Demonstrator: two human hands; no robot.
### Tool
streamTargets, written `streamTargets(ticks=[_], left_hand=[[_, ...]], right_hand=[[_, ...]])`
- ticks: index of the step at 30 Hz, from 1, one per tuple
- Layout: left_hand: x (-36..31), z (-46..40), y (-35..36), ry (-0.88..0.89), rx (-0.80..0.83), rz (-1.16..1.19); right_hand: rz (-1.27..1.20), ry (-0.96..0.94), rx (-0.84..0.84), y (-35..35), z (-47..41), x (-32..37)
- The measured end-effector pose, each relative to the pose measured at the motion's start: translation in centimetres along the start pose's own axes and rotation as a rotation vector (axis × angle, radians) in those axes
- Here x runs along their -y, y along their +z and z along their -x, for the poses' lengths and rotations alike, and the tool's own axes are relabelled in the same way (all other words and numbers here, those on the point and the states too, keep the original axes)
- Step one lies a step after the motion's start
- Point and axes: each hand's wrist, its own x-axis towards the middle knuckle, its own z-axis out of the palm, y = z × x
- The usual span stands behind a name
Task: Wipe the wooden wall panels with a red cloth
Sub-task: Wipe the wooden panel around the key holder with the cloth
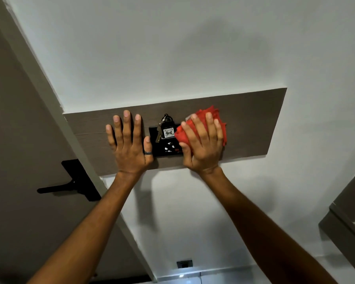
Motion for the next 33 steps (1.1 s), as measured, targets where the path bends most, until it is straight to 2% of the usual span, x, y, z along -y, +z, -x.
streamTargets(ticks=[3, 6, 7, 10, 11, 14, 15, 17, 18, 19, 21, 22, 23, 25, 27, 28, 29, 31, 33], left_hand=[[0.0, 0.2, 0.2, 0.000, 0.012, 0.010], [-0.2, 0.5, 0.1, 0.011, 0.003, -0.005], [-0.2, 0.4, 0.1, 0.012, 0.003, -0.011], [-0.1, 0.1, 0.0, 0.000, 0.018, -0.006], [-0.1, 0.2, -0.1, 0.000, 0.019, -0.008], [0.1, 0.3, 0.0, 0.016, 0.018, 0.019], [0.3, 0.3, -0.1, 0.032, 0.013, 0.016], [0.4, 0.0, -0.1, 0.033, 0.021, -0.001], [0.4, 0.0, -0.3, 0.029, 0.027, 0.002], [0.3, 0.1, -0.4, 0.032, 0.030, 0.011], [0.4, 0.2, -0.5, 0.047, 0.036, 0.015], [0.6, 0.2, -0.6, 0.060, 0.042, 0.007], [1.0, 0.0, -0.7, 0.078, 0.049, -0.002], [1.9, -0.1, -0.9, 0.112, 0.068, -0.031], [2.2, -0.3, -1.1, 0.131, 0.070, -0.061], [2.4, -0.3, -1.3, 0.126, 0.077, -0.063], [2.4, -0.2, -1.3, 0.122, 0.075, -0.056], [2.4, -0.1, -1.3, 0.127, 0.066, -0.059], [2.5, -0.2, -1.3, 0.130, 0.070, -0.050]], right_hand=[[-0.008, 0.066, -0.021, 0.2, 0.6, 0.5], [0.018, 0.008, -0.008, -0.8, 2.5, -0.4], [0.010, 0.046, -0.004, -0.7, 2.5, -0.2], [-0.042, 0.349, -0.041, 0.3, 1.3, 3.3], [-0.040, 0.382, -0.048, 0.4, 1.2, 4.1], [-0.006, 0.166, 0.002, 0.1, 1.5, 1.7], [0.003, 0.186, -0.007, 0.0, 1.3, 0.9], [0.028, 0.397, -0.039, 0.2, 0.6, 1.7], [0.034, 0.432, -0.033, 0.3, 0.6, 2.5], [0.038, 0.373, -0.010, 0.4, 1.1, 2.9], [0.051, 0.104, 0.041, -0.1, 2.3, 1.3], [0.067, 0.048, 0.047, -0.6, 2.5, 0.0], [0.092, 0.076, 0.029, -0.9, 2.5, -0.9], [0.135, 0.341, -0.030, -1.3, 2.1, -0.6], [0.043, 0.586, -0.110, -1.3, 0.9, 0.9], [-0.049, 0.627, -0.149, -1.3, 0.5, 1.8], [-0.137, 0.601, -0.175, -1.4, 0.3, 2.7], [-0.208, 0.379, -0.122, -0.9, 0.8, 5.2], [-0.085, 0.093, 0.007, -0.2, 2.0, 7.1]])
